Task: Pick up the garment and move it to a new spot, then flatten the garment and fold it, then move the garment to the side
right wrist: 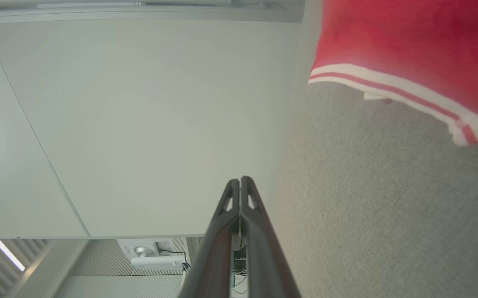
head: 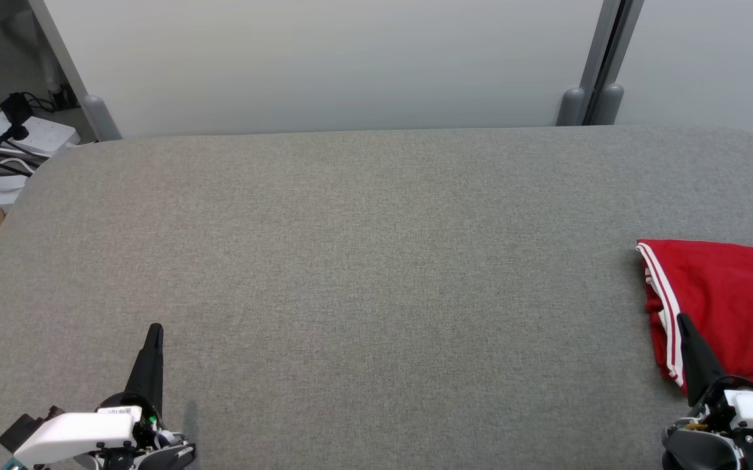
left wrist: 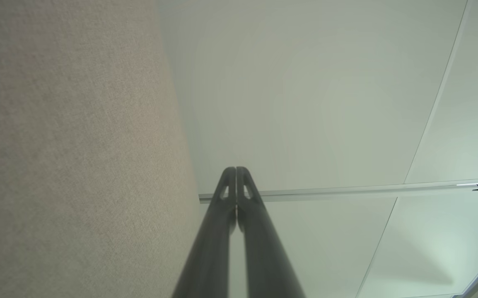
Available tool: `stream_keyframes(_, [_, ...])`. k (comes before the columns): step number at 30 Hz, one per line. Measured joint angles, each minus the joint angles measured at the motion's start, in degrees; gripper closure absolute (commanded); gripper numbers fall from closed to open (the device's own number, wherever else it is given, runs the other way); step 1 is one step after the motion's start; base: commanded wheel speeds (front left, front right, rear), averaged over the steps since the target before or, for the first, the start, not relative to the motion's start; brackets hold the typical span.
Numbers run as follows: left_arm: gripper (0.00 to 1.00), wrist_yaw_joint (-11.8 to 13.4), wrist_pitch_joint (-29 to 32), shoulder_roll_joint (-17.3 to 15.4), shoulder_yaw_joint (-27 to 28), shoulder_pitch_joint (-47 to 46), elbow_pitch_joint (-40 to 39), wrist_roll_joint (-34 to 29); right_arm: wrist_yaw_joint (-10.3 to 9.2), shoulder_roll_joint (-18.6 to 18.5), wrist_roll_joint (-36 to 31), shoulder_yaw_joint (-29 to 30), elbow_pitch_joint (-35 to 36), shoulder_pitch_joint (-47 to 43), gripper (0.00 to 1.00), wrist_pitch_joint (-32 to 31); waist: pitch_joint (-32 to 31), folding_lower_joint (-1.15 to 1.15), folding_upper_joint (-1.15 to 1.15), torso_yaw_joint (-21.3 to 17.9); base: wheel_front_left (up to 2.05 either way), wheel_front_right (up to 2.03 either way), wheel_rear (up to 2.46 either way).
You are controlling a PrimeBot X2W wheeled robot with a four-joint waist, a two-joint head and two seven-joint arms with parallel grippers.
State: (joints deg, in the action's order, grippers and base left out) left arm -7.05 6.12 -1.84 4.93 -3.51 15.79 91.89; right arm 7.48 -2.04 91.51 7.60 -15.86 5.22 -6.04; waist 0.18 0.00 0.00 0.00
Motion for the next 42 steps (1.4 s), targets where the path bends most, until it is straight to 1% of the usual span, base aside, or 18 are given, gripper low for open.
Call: stream_keyframes(42, [1.0, 0.0, 0.0, 0.0, 0.0, 0.0, 0.0, 0.0, 0.0, 0.0, 0.0, 0.0, 0.0, 0.0, 1.0, 0.0, 0.0, 0.0, 0.0, 0.0, 0.0, 0.0, 0.0])
